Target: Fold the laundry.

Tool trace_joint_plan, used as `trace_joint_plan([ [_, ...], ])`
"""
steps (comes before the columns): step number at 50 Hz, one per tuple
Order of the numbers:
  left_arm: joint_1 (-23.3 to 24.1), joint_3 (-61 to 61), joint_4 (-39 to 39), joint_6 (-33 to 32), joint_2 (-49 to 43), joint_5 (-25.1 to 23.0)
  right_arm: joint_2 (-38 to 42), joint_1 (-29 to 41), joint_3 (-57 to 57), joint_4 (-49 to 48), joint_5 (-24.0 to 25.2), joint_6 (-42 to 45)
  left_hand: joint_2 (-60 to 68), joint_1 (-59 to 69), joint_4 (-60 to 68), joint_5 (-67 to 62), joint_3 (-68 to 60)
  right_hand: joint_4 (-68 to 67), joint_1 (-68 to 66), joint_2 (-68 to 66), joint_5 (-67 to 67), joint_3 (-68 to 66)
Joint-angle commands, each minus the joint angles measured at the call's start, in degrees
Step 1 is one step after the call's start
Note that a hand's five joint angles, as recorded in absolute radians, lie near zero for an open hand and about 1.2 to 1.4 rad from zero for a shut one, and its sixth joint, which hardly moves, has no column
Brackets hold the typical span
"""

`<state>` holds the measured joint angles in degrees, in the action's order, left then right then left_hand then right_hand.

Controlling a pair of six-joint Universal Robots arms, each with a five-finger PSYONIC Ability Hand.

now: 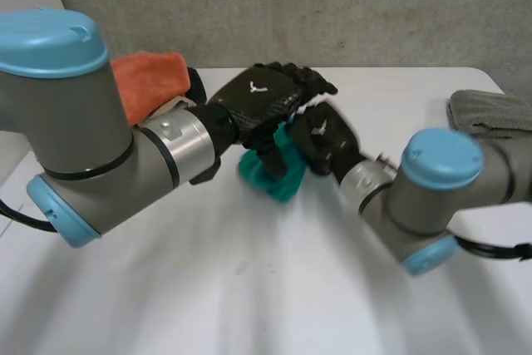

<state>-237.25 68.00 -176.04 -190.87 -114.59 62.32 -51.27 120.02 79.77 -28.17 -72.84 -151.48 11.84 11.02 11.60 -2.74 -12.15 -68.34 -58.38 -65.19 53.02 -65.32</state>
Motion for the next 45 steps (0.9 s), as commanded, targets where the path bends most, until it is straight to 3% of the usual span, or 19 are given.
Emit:
trace_joint_plan([
  [1, -0.76, -0.33, -3.34, 0.5, 2.88, 2.45, -3.04, -8.38, -7.95, -0.13, 0.42, -1.79, 0.9, 1.72, 1.14, 0.0, -0.58, -11.66, -21.62, -14.81, 16.98, -14.68],
  [10, -0.76, -0.33, -5.19, 3.75, 3.67, 2.63, -1.03, -24.64, -20.26, -8.81, 4.19, -13.56, 0.9, 1.72, 1.14, 0.0, -0.59, -11.66, -21.62, -14.81, 16.98, -14.68],
  [11, -0.67, -0.24, -5.19, 3.75, 3.76, 2.63, 0.89, -28.74, -22.53, -11.44, 5.85, -16.36, 0.9, 1.72, 1.14, 0.0, -0.58, -11.66, -21.62, -14.81, 16.98, -14.68],
  [16, 0.03, 0.2, -5.28, 3.75, 3.85, 2.54, 9.51, -35.37, -30.8, -14.28, 9.2, -21.21, 0.9, 1.72, 1.14, 0.0, -0.58, -11.66, -21.62, -14.81, 16.98, -14.68],
  [26, 0.21, 0.46, -5.37, 3.67, 3.15, 2.54, 27.79, -46.26, -39.61, -15.07, 20.7, -22.18, 1.23, 2.06, 1.47, -0.34, -0.92, -11.66, -21.62, -14.81, 16.98, -14.68],
  [34, 0.21, 0.73, -5.37, 3.58, 2.97, 2.54, 28.51, -51.89, -32.24, -15.16, 28.71, -22.36, 1.23, 2.06, 1.47, -0.34, -0.92, -11.66, -21.62, -14.81, 16.98, -14.68],
  [42, 0.73, 1.51, -5.28, 3.58, 3.32, 2.63, 22.27, -53.31, -27.3, -13.49, 27.49, -22.36, 1.23, 2.06, 1.47, -0.34, -0.92, -11.66, -21.62, -14.81, 16.98, -14.68],
  [43, 0.91, 1.6, -5.28, 3.58, 3.41, 2.63, 21.48, -53.39, -26.6, -12.88, 27.4, -22.36, 1.23, 2.06, 1.47, -0.34, -0.92, -4.89, -14.86, -8.04, 10.21, -7.92],
  [44, 1.34, 1.78, -5.28, 3.58, 3.5, 2.63, 19.39, -53.4, -25.03, -10.96, 26.88, -22.36, 1.23, 2.06, 1.47, -0.34, -0.92, 26.15, 16.19, 23.0, -20.84, 23.13],
  [45, 1.61, 1.87, -5.28, 3.58, 3.67, 2.63, 18.15, -53.4, -24.23, -9.81, 26.7, -22.19, 1.23, 2.06, 1.47, -0.34, -0.92, 46.78, 36.81, 43.63, -41.46, 43.75],
])
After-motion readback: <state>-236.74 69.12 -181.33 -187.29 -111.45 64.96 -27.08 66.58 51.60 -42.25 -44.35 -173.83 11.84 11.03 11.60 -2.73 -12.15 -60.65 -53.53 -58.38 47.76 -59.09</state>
